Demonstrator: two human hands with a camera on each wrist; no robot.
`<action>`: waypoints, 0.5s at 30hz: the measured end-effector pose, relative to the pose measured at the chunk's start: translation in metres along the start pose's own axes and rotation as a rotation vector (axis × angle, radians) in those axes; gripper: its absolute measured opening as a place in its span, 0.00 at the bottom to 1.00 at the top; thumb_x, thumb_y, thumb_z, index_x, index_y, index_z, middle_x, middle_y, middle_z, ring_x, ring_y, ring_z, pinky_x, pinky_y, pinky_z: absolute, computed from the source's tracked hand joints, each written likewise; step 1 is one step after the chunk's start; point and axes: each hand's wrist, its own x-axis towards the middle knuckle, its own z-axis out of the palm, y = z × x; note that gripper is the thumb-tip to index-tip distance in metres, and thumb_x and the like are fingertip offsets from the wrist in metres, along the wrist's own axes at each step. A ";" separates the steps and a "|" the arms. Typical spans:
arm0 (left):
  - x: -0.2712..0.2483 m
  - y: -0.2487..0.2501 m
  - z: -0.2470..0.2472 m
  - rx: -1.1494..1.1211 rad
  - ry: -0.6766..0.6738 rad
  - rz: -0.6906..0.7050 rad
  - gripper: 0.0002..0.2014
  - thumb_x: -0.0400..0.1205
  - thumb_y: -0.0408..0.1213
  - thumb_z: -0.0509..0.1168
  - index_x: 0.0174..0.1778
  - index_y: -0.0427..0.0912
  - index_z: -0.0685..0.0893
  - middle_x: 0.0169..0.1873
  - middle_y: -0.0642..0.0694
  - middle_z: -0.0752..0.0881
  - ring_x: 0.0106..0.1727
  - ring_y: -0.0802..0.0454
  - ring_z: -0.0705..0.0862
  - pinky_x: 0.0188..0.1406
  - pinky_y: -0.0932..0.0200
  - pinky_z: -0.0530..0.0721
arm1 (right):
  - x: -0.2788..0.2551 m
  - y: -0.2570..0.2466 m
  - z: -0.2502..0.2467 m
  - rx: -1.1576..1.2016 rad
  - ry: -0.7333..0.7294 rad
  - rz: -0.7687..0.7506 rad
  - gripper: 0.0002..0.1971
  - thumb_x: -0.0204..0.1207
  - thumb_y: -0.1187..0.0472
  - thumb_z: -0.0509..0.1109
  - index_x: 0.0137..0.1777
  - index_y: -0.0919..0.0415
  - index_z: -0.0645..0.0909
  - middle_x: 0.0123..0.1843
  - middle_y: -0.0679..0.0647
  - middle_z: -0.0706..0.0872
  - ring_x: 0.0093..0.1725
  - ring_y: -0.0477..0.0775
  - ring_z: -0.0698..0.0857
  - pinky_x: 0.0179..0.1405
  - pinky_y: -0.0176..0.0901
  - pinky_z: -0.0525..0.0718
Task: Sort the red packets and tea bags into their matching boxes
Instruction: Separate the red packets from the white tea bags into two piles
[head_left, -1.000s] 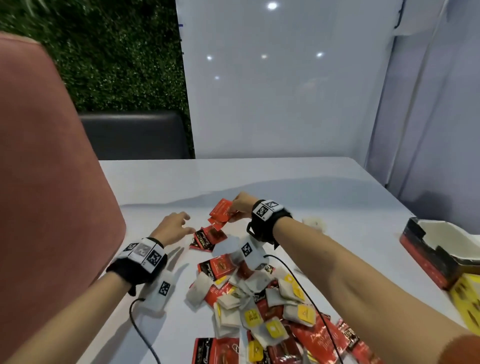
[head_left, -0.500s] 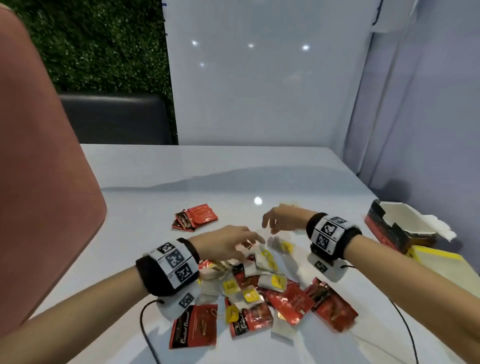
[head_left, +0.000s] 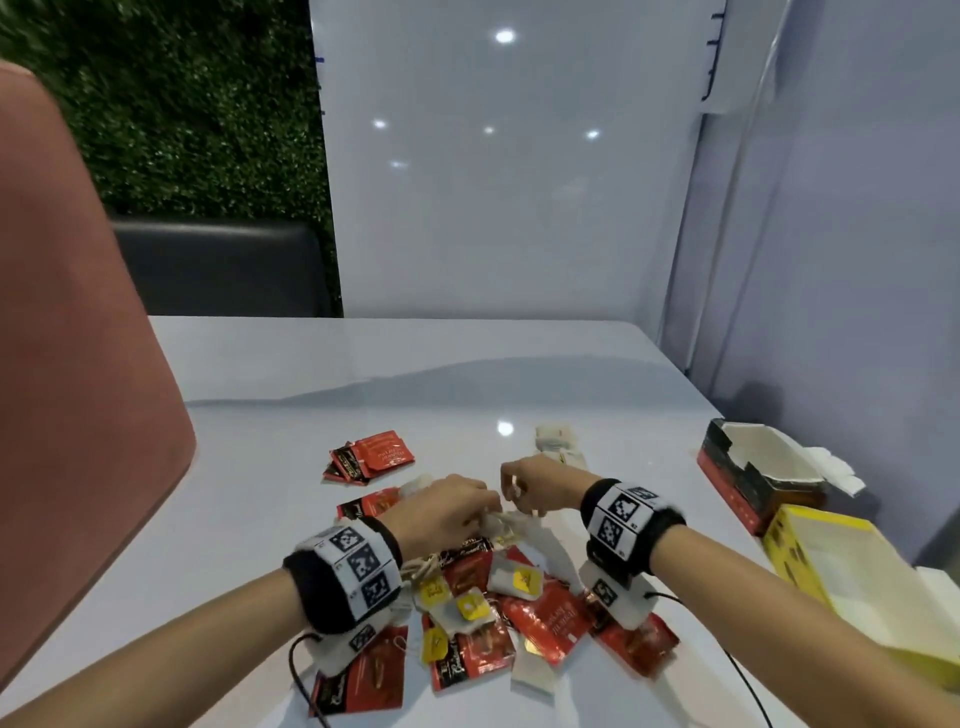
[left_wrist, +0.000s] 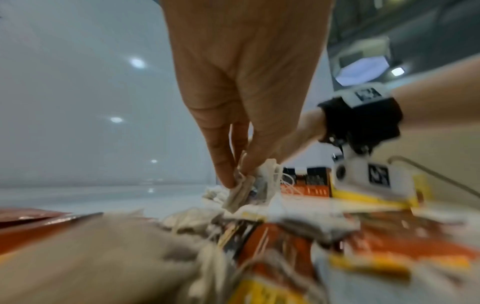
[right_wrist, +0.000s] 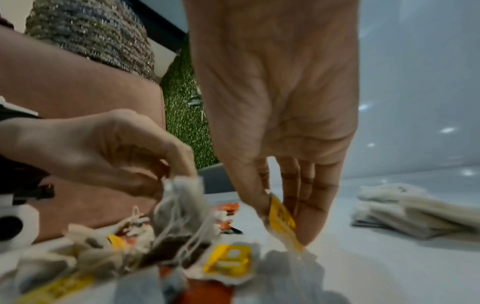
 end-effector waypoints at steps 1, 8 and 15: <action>-0.001 -0.003 -0.007 -0.047 0.052 -0.016 0.12 0.80 0.31 0.61 0.58 0.43 0.82 0.50 0.46 0.85 0.51 0.50 0.82 0.45 0.63 0.76 | 0.002 -0.005 0.002 0.030 0.007 -0.003 0.10 0.78 0.69 0.61 0.57 0.61 0.77 0.54 0.61 0.84 0.28 0.48 0.80 0.20 0.31 0.76; -0.016 -0.032 -0.073 -0.308 0.310 -0.153 0.05 0.79 0.33 0.68 0.49 0.43 0.85 0.39 0.59 0.84 0.42 0.67 0.82 0.40 0.77 0.78 | 0.003 -0.016 0.023 0.110 0.015 0.012 0.15 0.77 0.57 0.68 0.59 0.65 0.77 0.60 0.62 0.83 0.50 0.59 0.83 0.42 0.44 0.81; 0.057 -0.050 -0.065 -0.529 0.197 -0.317 0.07 0.77 0.26 0.67 0.49 0.37 0.82 0.42 0.42 0.86 0.37 0.55 0.85 0.33 0.70 0.85 | -0.029 0.031 -0.012 0.810 0.019 0.063 0.04 0.76 0.68 0.69 0.44 0.63 0.76 0.38 0.58 0.84 0.32 0.54 0.87 0.41 0.46 0.89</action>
